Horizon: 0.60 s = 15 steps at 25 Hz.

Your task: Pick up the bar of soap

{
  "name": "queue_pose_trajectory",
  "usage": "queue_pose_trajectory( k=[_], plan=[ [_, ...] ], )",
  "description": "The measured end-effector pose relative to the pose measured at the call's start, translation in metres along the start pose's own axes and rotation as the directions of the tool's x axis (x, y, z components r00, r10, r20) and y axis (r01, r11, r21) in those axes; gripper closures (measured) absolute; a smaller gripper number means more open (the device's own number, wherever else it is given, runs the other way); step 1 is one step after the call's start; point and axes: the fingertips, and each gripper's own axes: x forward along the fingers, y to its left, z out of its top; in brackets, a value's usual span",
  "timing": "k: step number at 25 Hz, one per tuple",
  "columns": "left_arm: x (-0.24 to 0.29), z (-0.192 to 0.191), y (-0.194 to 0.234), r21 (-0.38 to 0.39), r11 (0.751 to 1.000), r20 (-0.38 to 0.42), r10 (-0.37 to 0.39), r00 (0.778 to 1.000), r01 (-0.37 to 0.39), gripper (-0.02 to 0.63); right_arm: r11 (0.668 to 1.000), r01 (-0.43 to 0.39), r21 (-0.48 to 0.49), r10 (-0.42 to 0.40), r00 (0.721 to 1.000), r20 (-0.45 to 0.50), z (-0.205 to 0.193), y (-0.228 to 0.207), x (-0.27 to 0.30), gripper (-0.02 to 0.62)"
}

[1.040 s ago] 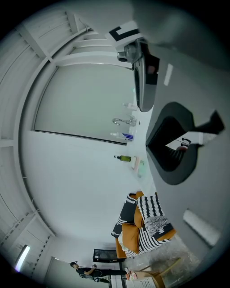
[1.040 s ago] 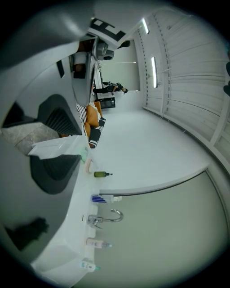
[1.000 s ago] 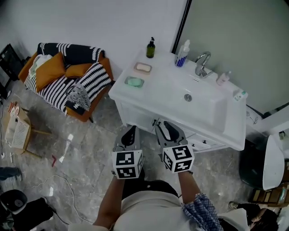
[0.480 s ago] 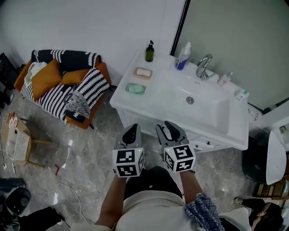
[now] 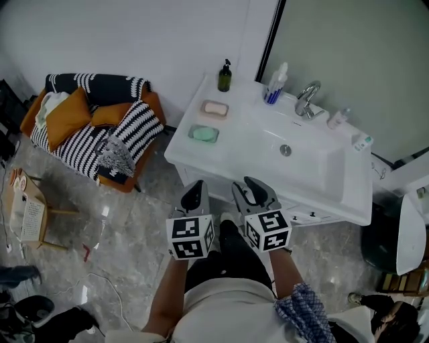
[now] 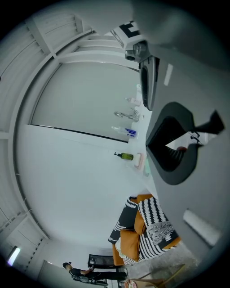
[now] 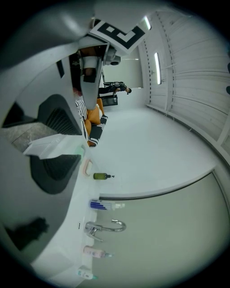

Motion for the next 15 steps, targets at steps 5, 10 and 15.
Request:
queue_pose_trajectory(
  k=[5, 10, 15],
  plan=[
    [0.024, 0.004, 0.009, -0.002, 1.0, -0.009, 0.007, 1.0, -0.007, 0.598, 1.0, -0.02, -0.01, 0.02, 1.0, -0.008, 0.004, -0.012, 0.026, 0.468],
    [0.059, 0.019, 0.02, -0.008, 0.999, -0.002, 0.035, 0.999, -0.035, 0.598, 0.998, -0.045, -0.037, 0.045, 0.999, -0.008, 0.02, -0.035, 0.058, 0.468],
    [0.093, 0.03, 0.031, -0.01, 0.998, -0.023, 0.063, 0.998, -0.063, 0.598, 0.997, -0.068, -0.031, 0.067, 0.998, -0.019, 0.032, -0.062, 0.092, 0.468]
  ],
)
